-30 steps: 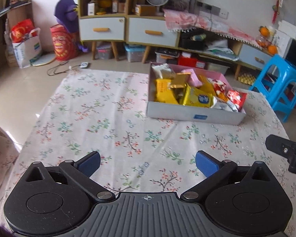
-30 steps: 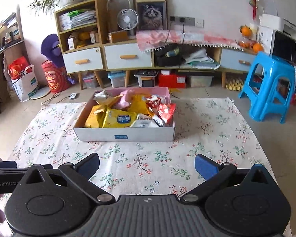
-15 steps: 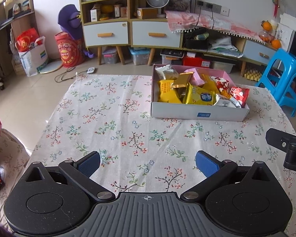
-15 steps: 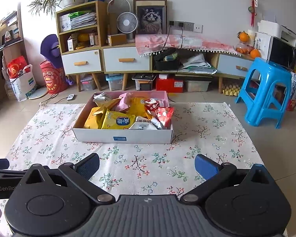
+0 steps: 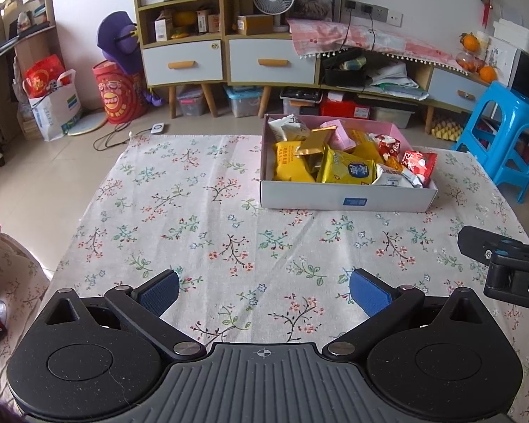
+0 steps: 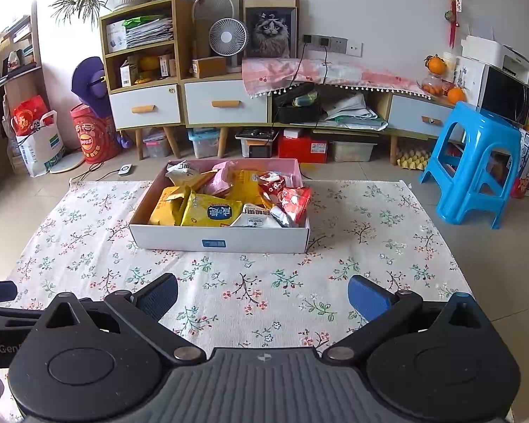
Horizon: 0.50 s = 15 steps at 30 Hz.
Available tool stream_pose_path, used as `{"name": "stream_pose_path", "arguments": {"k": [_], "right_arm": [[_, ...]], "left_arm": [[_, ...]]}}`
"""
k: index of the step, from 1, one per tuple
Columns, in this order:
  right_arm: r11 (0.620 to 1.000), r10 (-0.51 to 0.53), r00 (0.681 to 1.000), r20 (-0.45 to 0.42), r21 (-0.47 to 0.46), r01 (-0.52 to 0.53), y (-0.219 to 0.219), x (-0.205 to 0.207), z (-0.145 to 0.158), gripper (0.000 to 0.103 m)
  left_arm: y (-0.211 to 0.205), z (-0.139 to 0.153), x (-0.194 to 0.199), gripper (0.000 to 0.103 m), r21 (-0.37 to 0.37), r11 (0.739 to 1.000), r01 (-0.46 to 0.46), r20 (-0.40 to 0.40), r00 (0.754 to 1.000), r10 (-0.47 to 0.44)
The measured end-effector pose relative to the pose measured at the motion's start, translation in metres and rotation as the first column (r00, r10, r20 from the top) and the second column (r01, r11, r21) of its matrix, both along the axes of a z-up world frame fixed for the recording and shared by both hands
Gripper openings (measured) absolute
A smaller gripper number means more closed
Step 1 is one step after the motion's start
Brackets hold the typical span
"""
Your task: Organize snacks
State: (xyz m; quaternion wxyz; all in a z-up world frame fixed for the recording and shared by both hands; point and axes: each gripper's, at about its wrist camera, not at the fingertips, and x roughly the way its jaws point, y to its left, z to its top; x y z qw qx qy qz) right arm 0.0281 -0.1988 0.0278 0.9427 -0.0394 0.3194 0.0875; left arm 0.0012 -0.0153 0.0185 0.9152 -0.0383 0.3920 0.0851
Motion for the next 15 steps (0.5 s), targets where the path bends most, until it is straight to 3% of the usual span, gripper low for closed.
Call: {"name": "stream_pose_path", "arguments": {"k": [15], "right_arm": [[1.0,-0.003,1.0,-0.018,-0.005,0.003,0.0028,0.0001,-0.0015,0.094]], "left_arm": [[0.0017,-0.0005,-0.0011,0.103,0.002,1.0,-0.005,-0.003,1.0,0.005]]}}
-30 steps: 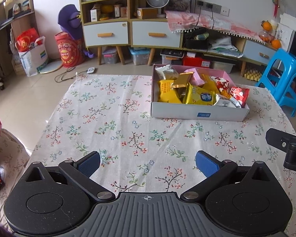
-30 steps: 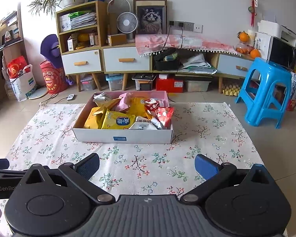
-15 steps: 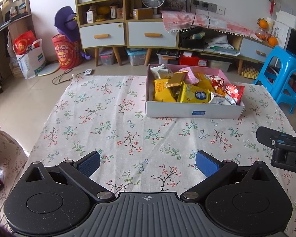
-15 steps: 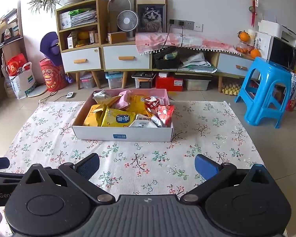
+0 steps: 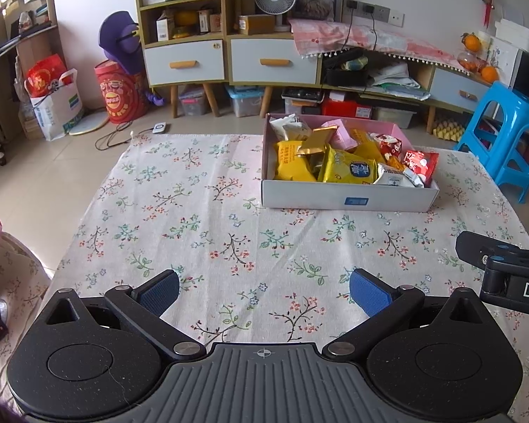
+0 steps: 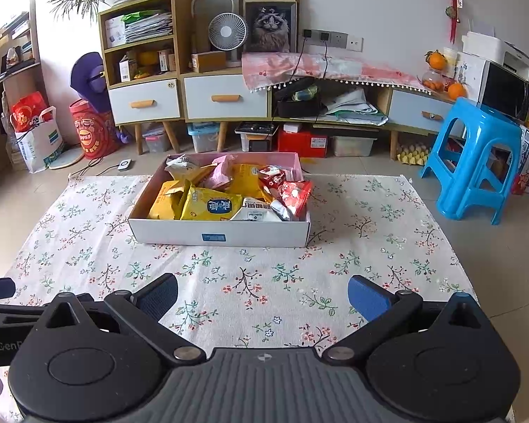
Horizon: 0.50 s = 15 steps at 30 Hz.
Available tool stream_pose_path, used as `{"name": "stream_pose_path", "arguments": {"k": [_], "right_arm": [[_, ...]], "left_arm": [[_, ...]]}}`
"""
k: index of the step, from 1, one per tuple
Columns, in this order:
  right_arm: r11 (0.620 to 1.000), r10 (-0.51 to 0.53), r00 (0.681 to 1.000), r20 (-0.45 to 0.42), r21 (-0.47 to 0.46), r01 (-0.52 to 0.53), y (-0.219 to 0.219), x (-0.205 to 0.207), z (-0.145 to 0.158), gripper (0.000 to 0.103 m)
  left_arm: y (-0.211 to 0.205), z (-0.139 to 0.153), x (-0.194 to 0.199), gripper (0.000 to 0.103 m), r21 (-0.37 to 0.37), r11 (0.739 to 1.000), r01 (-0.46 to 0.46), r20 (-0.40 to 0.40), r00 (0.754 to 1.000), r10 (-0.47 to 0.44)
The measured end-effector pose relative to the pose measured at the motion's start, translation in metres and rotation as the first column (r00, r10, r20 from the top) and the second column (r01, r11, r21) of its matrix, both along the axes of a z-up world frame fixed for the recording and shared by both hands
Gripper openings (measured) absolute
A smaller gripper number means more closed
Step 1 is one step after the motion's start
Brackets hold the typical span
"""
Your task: Organize snacks
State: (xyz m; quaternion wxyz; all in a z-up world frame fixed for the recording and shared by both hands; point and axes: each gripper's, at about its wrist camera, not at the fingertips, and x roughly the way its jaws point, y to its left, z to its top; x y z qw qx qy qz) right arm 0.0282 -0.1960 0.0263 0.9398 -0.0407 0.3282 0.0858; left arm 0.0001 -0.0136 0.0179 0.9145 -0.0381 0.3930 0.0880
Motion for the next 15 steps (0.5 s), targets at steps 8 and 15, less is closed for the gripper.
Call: {"name": "stream_pose_path", "arguments": {"k": [8,15], "right_arm": [[1.0,0.0,1.0,-0.001,0.001,0.0,0.0,-0.0001,-0.0001,0.094],[1.0,0.002,1.0,-0.003,0.001,-0.002,0.0007,-0.0006,-0.0011,0.094]], "left_arm": [[0.0001,0.0,0.0002,0.103,-0.001,1.0,0.0,0.0,1.0,0.0],[0.0002,0.0,0.0002,0.103,0.0,1.0,0.0,-0.001,1.0,0.0]]}}
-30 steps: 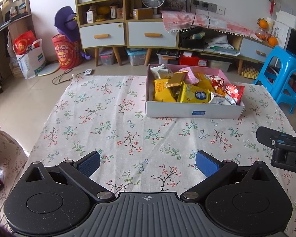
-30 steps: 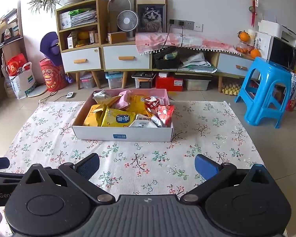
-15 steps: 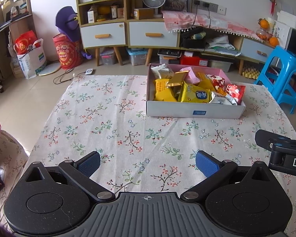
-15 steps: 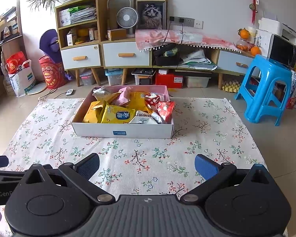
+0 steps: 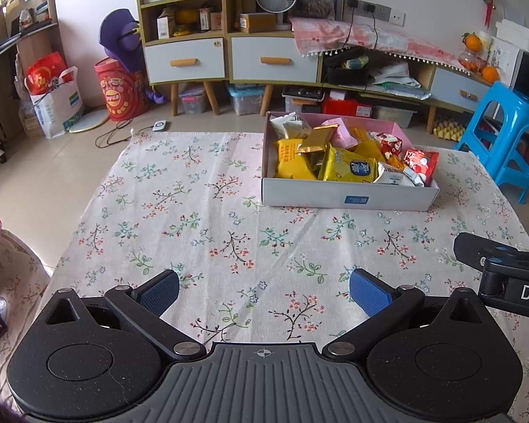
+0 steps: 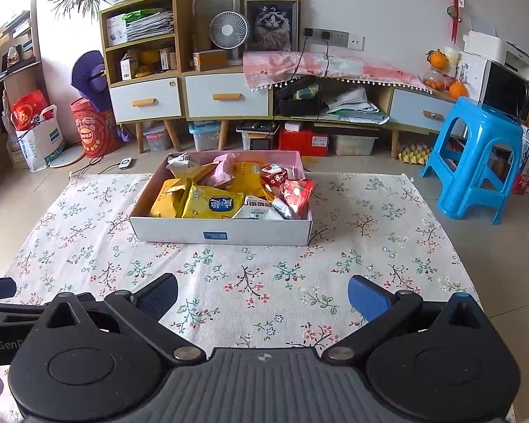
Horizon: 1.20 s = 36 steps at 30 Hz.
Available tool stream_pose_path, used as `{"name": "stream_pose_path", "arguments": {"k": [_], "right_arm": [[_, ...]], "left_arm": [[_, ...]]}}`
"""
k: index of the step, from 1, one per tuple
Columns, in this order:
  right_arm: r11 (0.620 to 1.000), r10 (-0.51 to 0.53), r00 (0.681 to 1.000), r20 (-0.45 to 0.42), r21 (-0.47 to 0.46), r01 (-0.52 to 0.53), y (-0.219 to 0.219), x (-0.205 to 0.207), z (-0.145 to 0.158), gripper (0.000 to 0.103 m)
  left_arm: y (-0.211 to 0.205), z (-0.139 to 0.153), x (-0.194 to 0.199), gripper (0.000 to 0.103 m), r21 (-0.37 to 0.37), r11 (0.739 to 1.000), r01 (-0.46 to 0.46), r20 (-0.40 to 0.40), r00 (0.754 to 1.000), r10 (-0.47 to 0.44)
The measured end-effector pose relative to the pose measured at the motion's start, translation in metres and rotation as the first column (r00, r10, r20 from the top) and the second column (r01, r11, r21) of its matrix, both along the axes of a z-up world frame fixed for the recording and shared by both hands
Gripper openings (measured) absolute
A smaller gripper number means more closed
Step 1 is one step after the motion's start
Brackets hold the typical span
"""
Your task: Organize snacks
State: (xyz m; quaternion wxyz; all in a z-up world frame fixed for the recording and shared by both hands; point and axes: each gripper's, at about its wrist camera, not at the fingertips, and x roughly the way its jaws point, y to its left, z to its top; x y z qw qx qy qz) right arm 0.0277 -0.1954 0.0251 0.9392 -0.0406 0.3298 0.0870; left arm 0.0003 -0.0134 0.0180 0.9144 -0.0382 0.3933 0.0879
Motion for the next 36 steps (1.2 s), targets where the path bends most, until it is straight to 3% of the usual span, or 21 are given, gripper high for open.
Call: {"name": "stream_pose_path", "arguments": {"k": [36], "right_arm": [[1.0,0.0,1.0,-0.008,-0.005,0.0,0.0009,-0.0004,-0.002,0.094]], "left_arm": [[-0.0006,-0.004,-0.0005,0.103,-0.008,1.0,-0.002,-0.008,1.0,0.002]]}}
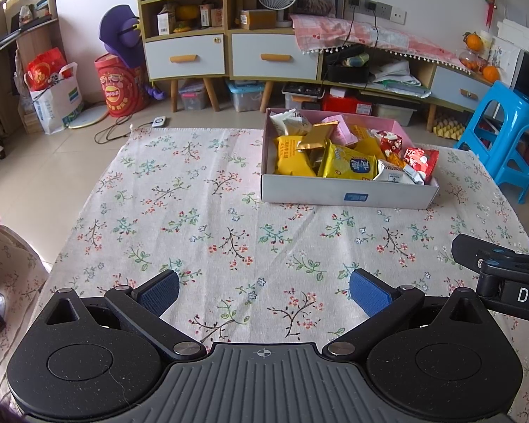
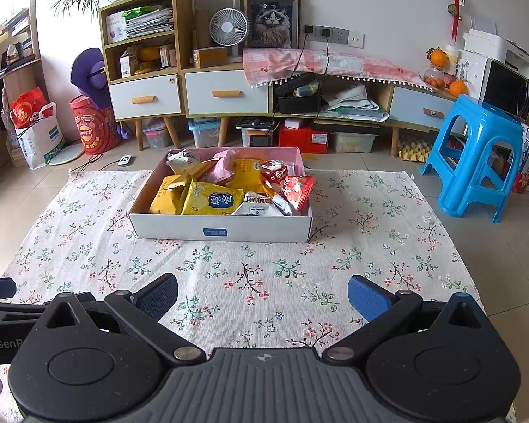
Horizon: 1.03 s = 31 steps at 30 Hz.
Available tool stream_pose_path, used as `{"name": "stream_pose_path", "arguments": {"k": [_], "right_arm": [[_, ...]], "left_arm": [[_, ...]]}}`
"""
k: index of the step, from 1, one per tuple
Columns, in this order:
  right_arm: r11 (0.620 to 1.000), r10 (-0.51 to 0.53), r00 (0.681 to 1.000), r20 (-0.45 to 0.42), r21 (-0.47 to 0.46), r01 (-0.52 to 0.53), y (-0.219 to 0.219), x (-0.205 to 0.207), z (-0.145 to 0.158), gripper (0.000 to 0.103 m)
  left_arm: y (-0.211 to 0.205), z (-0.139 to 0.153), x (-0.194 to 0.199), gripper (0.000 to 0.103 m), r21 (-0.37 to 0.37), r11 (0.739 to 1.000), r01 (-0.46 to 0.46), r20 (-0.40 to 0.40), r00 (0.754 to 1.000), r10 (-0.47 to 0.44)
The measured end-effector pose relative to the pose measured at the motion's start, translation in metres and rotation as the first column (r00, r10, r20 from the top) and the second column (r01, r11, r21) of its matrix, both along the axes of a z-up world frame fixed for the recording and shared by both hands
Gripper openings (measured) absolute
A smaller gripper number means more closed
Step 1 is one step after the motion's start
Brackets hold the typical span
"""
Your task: Organize snacks
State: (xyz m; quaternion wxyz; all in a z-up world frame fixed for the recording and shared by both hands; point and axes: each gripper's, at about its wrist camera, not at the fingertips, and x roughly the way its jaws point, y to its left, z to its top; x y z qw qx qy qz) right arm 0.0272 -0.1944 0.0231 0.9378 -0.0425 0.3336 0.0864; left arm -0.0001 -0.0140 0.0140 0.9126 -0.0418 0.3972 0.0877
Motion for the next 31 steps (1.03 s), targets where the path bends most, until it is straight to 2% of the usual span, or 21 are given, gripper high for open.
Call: {"name": "stream_pose_path", "arguments": {"k": [31], "right_arm": [[1.0,0.002,1.0,-0.013,-0.006,-0.002,-0.0015,-0.0002,-0.0052,0.094]], "left_arm": [[-0.002,-0.0031,-0.0006,0.103,0.001,1.0,0.002,-0.012,1.0,-0.002]]}}
